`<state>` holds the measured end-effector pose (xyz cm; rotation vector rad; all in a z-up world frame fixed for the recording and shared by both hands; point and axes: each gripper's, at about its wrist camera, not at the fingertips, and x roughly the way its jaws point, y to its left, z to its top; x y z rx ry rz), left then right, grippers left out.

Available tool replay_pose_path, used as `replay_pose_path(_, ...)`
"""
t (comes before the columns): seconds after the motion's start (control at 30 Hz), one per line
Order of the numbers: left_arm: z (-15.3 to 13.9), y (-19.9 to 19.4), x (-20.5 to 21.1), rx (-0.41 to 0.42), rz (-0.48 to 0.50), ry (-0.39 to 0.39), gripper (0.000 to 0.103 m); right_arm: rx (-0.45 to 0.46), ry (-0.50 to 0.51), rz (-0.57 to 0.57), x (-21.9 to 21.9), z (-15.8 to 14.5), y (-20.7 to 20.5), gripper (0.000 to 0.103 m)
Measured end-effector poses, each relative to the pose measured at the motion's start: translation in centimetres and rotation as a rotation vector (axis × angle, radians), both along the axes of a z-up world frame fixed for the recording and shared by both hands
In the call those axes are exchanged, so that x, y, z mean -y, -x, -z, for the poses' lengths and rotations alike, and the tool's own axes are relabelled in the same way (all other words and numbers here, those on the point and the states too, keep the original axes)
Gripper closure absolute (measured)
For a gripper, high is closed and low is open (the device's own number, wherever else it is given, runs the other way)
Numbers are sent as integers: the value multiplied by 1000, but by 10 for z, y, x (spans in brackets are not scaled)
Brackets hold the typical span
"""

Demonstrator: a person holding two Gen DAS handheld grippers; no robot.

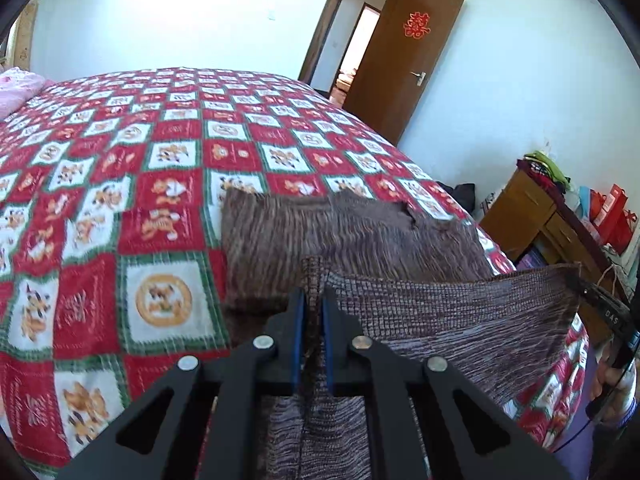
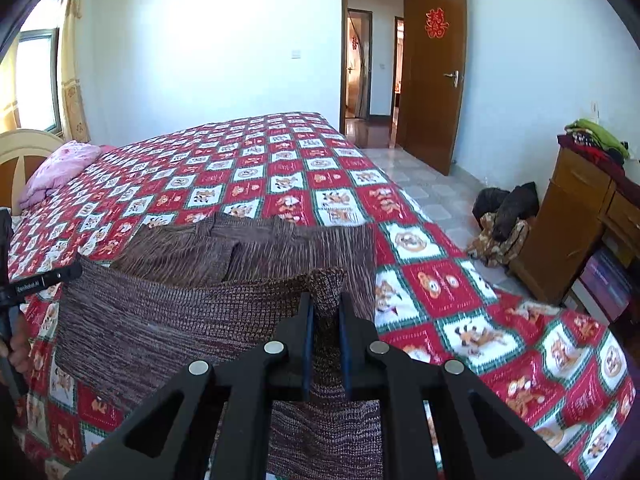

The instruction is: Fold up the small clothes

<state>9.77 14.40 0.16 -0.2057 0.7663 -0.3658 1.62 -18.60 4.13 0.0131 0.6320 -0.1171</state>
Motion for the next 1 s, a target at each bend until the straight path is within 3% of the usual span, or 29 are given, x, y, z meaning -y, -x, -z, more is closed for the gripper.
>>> replay_pose_path(0.37, -9, -47, -5, 12, -73, -4, 94, 20, 51, -10, 3, -10, -61, 92)
replay_pose_path(0.77, -7, -109, -4, 9, -117, 16, 94, -4, 52, 22, 26, 7, -144, 92)
replay_pose_path(1.0, 10, -154, 1, -13, -159, 40, 94, -6, 42, 63, 43, 28, -200, 92)
